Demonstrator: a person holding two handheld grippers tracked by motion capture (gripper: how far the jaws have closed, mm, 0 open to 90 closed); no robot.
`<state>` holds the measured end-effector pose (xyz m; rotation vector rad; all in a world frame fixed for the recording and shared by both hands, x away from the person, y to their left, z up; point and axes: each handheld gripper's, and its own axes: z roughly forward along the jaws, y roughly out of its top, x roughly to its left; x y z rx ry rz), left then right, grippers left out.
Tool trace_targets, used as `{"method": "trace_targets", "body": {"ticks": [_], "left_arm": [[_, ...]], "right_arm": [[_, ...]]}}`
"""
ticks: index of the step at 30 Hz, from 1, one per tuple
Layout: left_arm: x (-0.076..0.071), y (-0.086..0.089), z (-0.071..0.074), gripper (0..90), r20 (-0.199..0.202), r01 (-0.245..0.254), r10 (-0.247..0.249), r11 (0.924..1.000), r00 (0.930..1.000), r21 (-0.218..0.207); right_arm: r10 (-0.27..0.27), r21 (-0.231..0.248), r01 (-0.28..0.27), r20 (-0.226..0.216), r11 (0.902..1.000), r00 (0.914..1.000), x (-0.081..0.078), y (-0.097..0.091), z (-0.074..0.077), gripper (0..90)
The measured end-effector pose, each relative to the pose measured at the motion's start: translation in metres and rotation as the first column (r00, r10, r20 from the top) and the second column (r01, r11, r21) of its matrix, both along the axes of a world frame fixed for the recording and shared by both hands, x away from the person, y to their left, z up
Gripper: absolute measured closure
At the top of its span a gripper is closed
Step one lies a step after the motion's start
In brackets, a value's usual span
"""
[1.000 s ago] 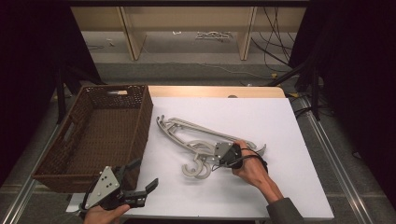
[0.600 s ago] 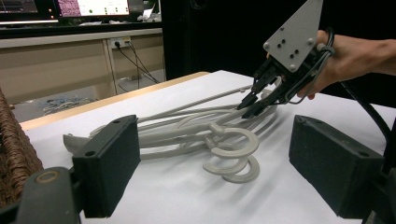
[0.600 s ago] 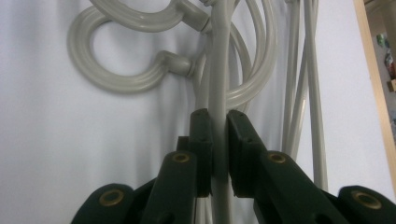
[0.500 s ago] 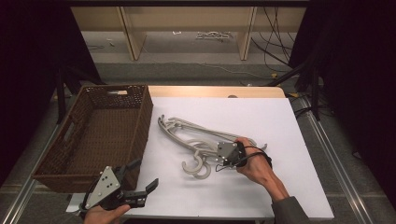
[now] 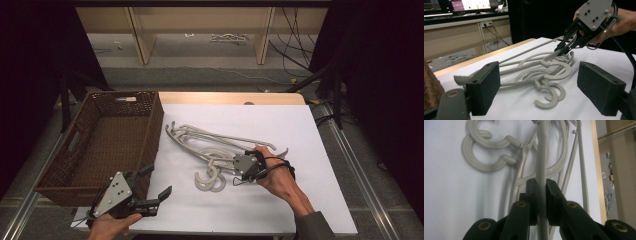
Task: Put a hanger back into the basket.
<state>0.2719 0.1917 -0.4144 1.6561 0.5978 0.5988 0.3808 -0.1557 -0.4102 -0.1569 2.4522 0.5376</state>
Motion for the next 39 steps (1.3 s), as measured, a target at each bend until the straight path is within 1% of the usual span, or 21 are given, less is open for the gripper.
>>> {"method": "trace_targets", "body": {"ticks": [1,4,5,6,7,10,15,18,20,23,24,27,29,30,31,32,33,35,36,37,39], "left_arm": [[0.001,-0.001,0.002,18.4,-0.001,-0.001,0.001,0.9999,1.0,0.014],[0.01,-0.009,0.009,18.4,-0.035,-0.016,0.019,0.9974,0.9992,0.071],[0.015,-0.012,0.011,18.4,-0.051,-0.008,0.013,0.9958,0.9986,0.092],[0.018,-0.015,0.013,18.5,-0.063,-0.003,0.01,0.9948,0.998,0.102],[0.023,-0.02,0.015,18.5,-0.078,0.003,0.007,0.9921,0.997,0.126],[0.034,-0.032,0.021,19.9,-0.091,0.023,-0.007,0.9845,0.9958,0.174],[0.053,-0.05,0.036,21.1,-0.117,0.065,-0.037,0.9688,0.9924,0.239],[0.061,-0.056,0.042,21.3,-0.118,0.065,-0.037,0.9663,0.9924,0.249],[0.066,-0.058,0.043,21.2,-0.124,0.071,-0.039,0.9625,0.9915,0.262],[0.071,-0.062,0.041,21.2,-0.133,0.076,-0.041,0.9588,0.9903,0.274],[0.072,-0.064,0.041,21.2,-0.139,0.084,-0.047,0.957,0.9892,0.278],[0.075,-0.068,0.037,21.7,-0.153,0.111,-0.067,0.9462,0.9859,0.304],[0.078,-0.07,0.033,22.3,-0.169,0.13,-0.076,0.933,0.9827,0.336],[0.08,-0.07,0.032,26.0,-0.179,0.144,-0.084,0.9226,0.9803,0.358],[0.081,-0.071,0.031,26.4,-0.186,0.144,-0.08,0.9207,0.9794,0.363],[0.083,-0.072,0.028,26.0,-0.179,0.146,-0.083,0.9153,0.9803,0.376],[0.084,-0.073,0.027,26.4,-0.173,0.148,-0.085,0.906,0.9813,0.397],[0.087,-0.075,0.024,26.2,-0.179,0.149,-0.08,0.8974,0.9805,0.415],[0.088,-0.077,0.022,26.3,-0.177,0.156,-0.087,0.89,0.9803,0.428],[0.088,-0.078,0.02,26.5,-0.185,0.163,-0.09,0.8878,0.9786,0.43],[0.089,-0.081,0.016,27.0,-0.186,0.181,-0.104,0.868,0.977,0.463]], "right_arm": [[-0.017,0.009,0.017,-0.012,0.9998,0.9998,-0.002,0.0,0.001,82.5],[0.013,0.011,-0.013,0.001,0.9999,0.9999,-0.003,-0.002,0.005,82.5],[-0.007,0.011,0.007,-0.001,0.9999,1.0,-0.005,-0.002,0.006,82.5],[0.003,0.014,-0.003,0.004,0.9999,1.0,-0.005,-0.003,0.008,82.5],[0.0,0.02,0.0,-0.006,0.9998,1.0,-0.006,-0.003,0.008,82.5],[0.006,0.024,-0.006,0.002,0.9997,1.0,-0.009,-0.005,0.012,82.5],[0.039,0.016,-0.039,0.038,0.9991,0.9985,-0.012,-0.009,0.019,82.5],[0.016,0.019,-0.017,0.035,0.9997,0.9992,-0.018,-0.012,0.021,82.5],[0.03,0.019,-0.031,0.042,0.9994,0.9987,-0.019,-0.013,0.023,82.6],[0.016,0.016,-0.017,0.034,0.9997,0.9993,-0.024,-0.014,0.024,82.5],[0.035,0.011,-0.036,0.036,0.9993,0.9987,-0.024,-0.014,0.025,82.5],[0.029,0.012,-0.03,0.042,0.9995,0.9987,-0.029,-0.015,0.029,82.6],[0.043,0.009,-0.044,0.037,0.999,0.9984,-0.029,-0.015,0.029,82.5],[0.03,0.011,-0.03,0.04,0.9995,0.9987,-0.031,-0.015,0.031,82.5],[0.043,0.011,-0.044,0.053,0.999,0.9977,-0.031,-0.015,0.032,82.5],[0.045,0.011,-0.045,0.029,0.9989,0.9986,-0.032,-0.015,0.031,82.5],[0.046,0.002,-0.047,0.026,0.9989,0.9986,-0.033,-0.014,0.032,82.5],[0.043,0.002,-0.043,0.032,0.9991,0.9986,-0.035,-0.012,0.033,82.5],[0.05,0.003,-0.05,0.038,0.9987,0.9981,-0.035,-0.012,0.034,82.5],[0.049,0.006,-0.049,0.035,0.9988,0.9982,-0.036,-0.012,0.034,82.5],[0.054,0.006,-0.054,0.033,0.9985,0.998,-0.036,-0.011,0.035,82.5]]}}
